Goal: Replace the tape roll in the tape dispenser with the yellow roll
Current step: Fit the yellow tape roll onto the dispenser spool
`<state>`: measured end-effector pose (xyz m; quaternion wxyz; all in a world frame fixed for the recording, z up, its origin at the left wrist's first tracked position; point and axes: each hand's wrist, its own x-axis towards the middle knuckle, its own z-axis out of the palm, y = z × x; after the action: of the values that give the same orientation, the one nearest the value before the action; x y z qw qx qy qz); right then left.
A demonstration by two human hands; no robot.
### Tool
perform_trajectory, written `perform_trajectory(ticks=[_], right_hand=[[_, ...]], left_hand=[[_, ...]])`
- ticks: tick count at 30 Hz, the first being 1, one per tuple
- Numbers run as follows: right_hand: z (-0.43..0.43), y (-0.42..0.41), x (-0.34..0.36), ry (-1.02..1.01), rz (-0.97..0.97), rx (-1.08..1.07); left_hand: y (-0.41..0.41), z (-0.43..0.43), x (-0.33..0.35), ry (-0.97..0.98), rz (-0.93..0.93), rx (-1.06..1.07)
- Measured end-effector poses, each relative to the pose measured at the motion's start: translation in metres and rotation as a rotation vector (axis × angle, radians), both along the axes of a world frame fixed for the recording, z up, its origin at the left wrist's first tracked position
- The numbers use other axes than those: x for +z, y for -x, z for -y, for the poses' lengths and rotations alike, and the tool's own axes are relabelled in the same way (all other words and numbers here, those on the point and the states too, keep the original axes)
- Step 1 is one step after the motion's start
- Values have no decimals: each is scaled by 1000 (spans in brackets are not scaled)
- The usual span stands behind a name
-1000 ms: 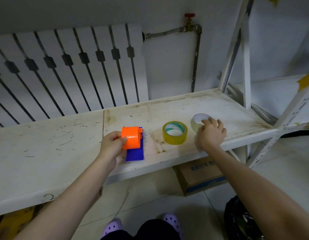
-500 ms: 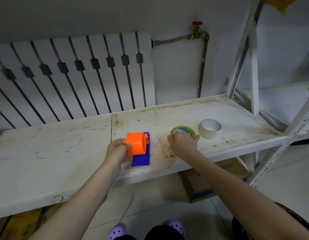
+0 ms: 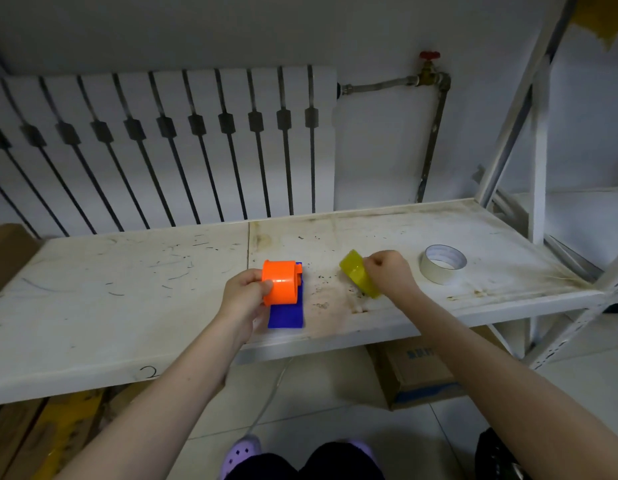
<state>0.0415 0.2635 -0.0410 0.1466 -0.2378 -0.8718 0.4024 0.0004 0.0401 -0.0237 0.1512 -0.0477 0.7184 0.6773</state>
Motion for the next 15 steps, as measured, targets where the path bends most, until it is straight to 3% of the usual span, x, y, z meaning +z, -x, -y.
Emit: perform_trajectory(ticks=[9,15], right_hand=[[43,-12,19,570,-102,47],[88,-27,12,594,-240,-53]], left_hand=[[-2,12,1,-56,-2,92],[-5,15,-4,-83,-70,91]])
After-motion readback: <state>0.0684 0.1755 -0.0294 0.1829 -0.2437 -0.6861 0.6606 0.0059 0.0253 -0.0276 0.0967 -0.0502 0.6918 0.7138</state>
